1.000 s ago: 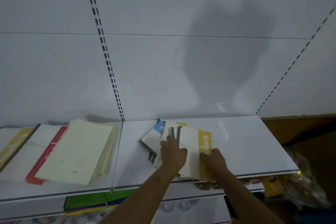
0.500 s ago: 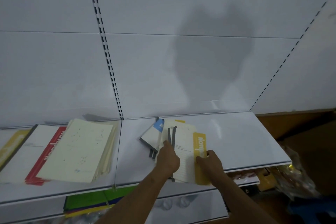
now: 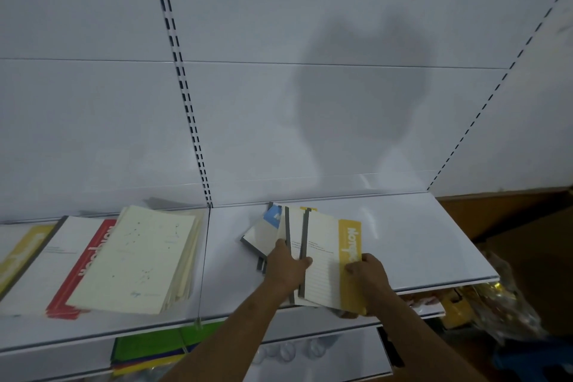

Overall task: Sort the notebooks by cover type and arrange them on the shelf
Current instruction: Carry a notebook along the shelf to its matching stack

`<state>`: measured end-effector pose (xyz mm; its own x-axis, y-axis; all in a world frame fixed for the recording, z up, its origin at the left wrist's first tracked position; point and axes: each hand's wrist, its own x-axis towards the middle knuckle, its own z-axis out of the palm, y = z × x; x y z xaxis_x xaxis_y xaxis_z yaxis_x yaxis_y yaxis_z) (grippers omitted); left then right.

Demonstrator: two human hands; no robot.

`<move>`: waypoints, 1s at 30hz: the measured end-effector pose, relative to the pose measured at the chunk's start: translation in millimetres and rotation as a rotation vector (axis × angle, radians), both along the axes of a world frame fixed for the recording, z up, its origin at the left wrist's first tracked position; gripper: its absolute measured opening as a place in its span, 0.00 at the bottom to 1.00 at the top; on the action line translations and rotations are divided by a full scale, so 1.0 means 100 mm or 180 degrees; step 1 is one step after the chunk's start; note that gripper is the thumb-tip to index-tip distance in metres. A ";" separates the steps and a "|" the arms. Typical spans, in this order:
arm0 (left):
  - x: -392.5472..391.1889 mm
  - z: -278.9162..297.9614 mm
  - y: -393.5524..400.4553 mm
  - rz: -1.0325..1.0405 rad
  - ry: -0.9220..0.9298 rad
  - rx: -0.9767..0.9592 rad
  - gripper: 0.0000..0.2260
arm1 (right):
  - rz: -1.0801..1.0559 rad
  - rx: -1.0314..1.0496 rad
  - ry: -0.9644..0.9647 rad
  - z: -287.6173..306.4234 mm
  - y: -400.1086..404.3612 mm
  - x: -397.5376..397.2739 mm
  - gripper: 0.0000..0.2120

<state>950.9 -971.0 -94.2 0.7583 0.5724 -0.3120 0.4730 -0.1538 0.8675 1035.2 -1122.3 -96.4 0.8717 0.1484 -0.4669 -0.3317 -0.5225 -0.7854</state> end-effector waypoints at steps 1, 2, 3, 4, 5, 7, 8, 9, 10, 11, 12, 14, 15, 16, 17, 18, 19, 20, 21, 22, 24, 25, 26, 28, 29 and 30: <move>0.00 0.00 0.00 0.0050 -0.0076 -0.0082 0.18 | 0.0004 0.0058 -0.0045 0.01 -0.01 0.01 0.09; 0.01 0.00 0.00 0.0068 -0.0127 -0.0145 0.17 | -0.0001 0.0127 -0.0093 0.04 -0.03 0.02 0.07; 0.02 -0.01 0.00 0.0063 -0.0169 -0.0195 0.17 | -0.0010 0.0182 -0.0123 0.05 -0.04 0.03 0.07; 0.02 -0.02 0.00 0.0048 -0.0198 -0.0239 0.17 | -0.0014 0.0232 -0.0132 0.07 -0.05 0.03 0.06; 0.03 -0.01 -0.02 0.0038 -0.0257 -0.0270 0.17 | 0.0011 0.0295 -0.0129 0.09 -0.06 0.04 0.07; 0.03 0.02 -0.04 0.0028 -0.0391 -0.0308 0.18 | 0.0105 0.0439 -0.0116 0.14 -0.06 0.06 0.06; 0.02 0.05 -0.06 0.0046 -0.0440 -0.0310 0.18 | 0.0168 0.0485 -0.0126 0.16 -0.04 0.08 0.07; 0.00 0.08 -0.07 0.0085 -0.0478 -0.0290 0.17 | 0.0236 0.0520 -0.0158 0.19 -0.01 0.09 0.08; -0.02 0.12 -0.06 0.0130 -0.0488 -0.0257 0.16 | 0.0323 0.0573 -0.0199 0.23 0.05 0.09 0.09; -0.06 0.16 -0.05 0.0172 -0.0492 -0.0237 0.15 | 0.0429 0.0623 -0.0245 0.27 0.12 0.08 0.11; -0.11 0.21 -0.03 0.0212 -0.0489 -0.0234 0.14 | 0.0538 0.0666 -0.0303 0.31 0.21 0.07 0.12; -0.24 0.33 0.03 0.0378 -0.0541 -0.0238 0.11 | 0.0789 0.0795 -0.0427 0.39 0.42 0.00 0.12; -0.32 0.38 0.08 0.0525 -0.0579 -0.0241 0.10 | 0.0938 0.0863 -0.0480 0.42 0.54 -0.04 0.12; -0.43 0.44 0.12 0.0705 -0.0639 -0.0244 0.10 | 0.1103 0.0907 -0.0507 0.45 0.67 -0.10 0.12; -0.55 0.49 0.17 0.0891 -0.0723 -0.0243 0.11 | 0.1281 0.0968 -0.0511 0.48 0.81 -0.17 0.11; -0.68 0.54 0.22 0.1072 -0.0818 -0.0249 0.12 | 0.1450 0.1024 -0.0482 0.49 0.96 -0.25 0.11; -0.83 0.58 0.27 0.1274 -0.0890 -0.0242 0.13 | 0.1627 0.1069 -0.0427 0.51 1.12 -0.36 0.11; -1.00 0.62 0.33 0.1504 -0.0943 -0.0226 0.12 | 0.1804 0.1128 -0.0365 0.53 1.28 -0.49 0.12; -1.19 0.66 0.39 0.1747 -0.1005 -0.0224 0.12 | 0.1956 0.1211 -0.0301 0.55 1.45 -0.64 0.12; -1.39 0.70 0.44 0.1978 -0.1087 -0.0239 0.11 | 0.2076 0.1311 -0.0237 0.58 1.61 -0.82 0.12; -1.82 0.78 0.54 0.2430 -0.1300 -0.0261 0.11 | 0.2342 0.1464 -0.0179 0.69 1.90 -1.22 0.11; -2.04 0.81 0.58 0.2660 -0.1385 -0.0244 0.11 | 0.2483 0.1509 -0.0164 0.75 2.02 -1.43 0.12; -2.27 0.83 0.61 0.2877 -0.1450 -0.0215 0.10 | 0.2631 0.1551 -0.0142 0.81 2.13 -1.66 0.12; -2.72 0.87 0.68 0.3265 -0.1507 -0.0169 0.08 | 0.2971 0.1638 -0.0130 0.92 2.35 -2.10 0.13; -2.94 0.88 0.72 0.3421 -0.1530 -0.0126 0.07 | 0.3137 0.1676 -0.0130 0.97 2.44 -2.33 0.13; -3.15 0.88 0.76 0.3546 -0.1544 -0.0082 0.07 | 0.3294 0.1684 -0.0131 1.01 2.54 -2.56 0.12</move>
